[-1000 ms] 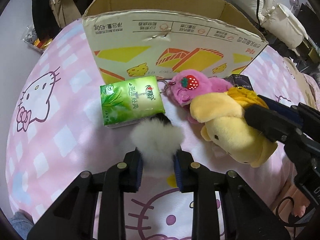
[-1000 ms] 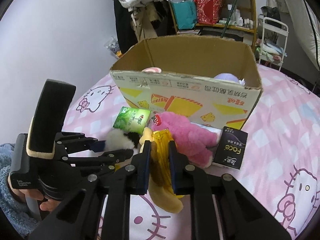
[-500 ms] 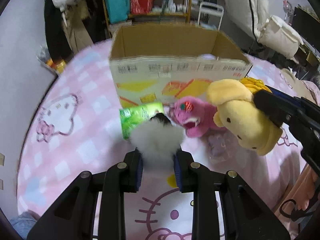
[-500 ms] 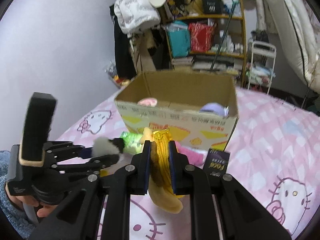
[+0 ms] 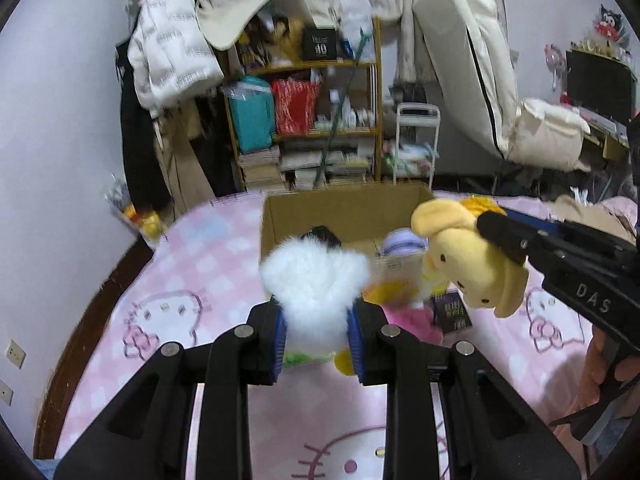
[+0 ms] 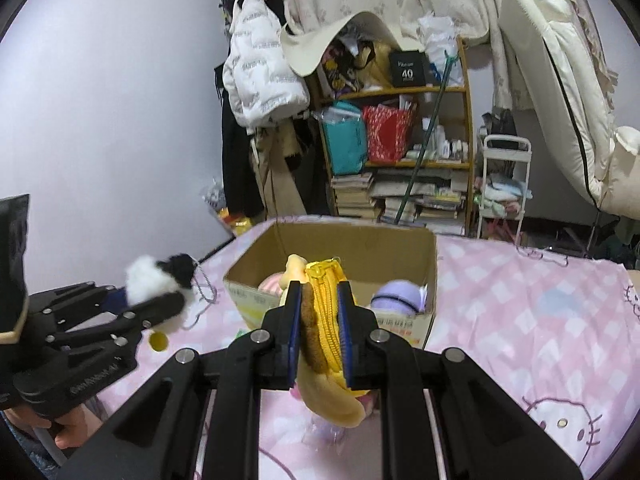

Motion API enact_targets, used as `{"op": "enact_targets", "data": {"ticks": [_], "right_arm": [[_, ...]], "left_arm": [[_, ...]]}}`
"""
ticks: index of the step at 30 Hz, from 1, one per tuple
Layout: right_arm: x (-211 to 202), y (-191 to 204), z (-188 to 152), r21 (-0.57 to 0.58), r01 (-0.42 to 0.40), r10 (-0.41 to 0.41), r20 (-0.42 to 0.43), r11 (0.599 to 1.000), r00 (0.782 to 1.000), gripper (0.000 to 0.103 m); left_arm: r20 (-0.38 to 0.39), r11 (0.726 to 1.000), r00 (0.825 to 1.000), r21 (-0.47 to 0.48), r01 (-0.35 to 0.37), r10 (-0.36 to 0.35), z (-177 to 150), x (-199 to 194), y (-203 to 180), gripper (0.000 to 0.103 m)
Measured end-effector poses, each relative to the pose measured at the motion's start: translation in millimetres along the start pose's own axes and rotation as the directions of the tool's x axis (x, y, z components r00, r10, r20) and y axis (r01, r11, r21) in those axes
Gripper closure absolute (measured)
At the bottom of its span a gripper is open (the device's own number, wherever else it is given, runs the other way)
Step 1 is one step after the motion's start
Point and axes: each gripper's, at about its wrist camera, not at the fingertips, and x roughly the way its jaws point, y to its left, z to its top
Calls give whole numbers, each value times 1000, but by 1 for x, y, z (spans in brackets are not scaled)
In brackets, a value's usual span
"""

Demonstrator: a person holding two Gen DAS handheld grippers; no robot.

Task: Organize soft objects
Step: 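Carry the chick and yellow dog over the box and release both inside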

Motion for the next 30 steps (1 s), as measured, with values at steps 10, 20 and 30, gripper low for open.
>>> {"op": "enact_targets", "data": {"ticks": [10,20,30], "right_arm": [[-4,-6,43,-14,-4,5,87,1000,996,86],[3,-16,81,-25,13,-8,176,1000,984,86],[30,-34,68,-1,5,-4,162,1000,987,86]], "left_arm": [[138,998,989,28,-48,44,56,-11,1,77],[204,996,975,14,-93,88,94,8,9,77],[133,998,990,-53,-37,43,70,54,28,77]]}}
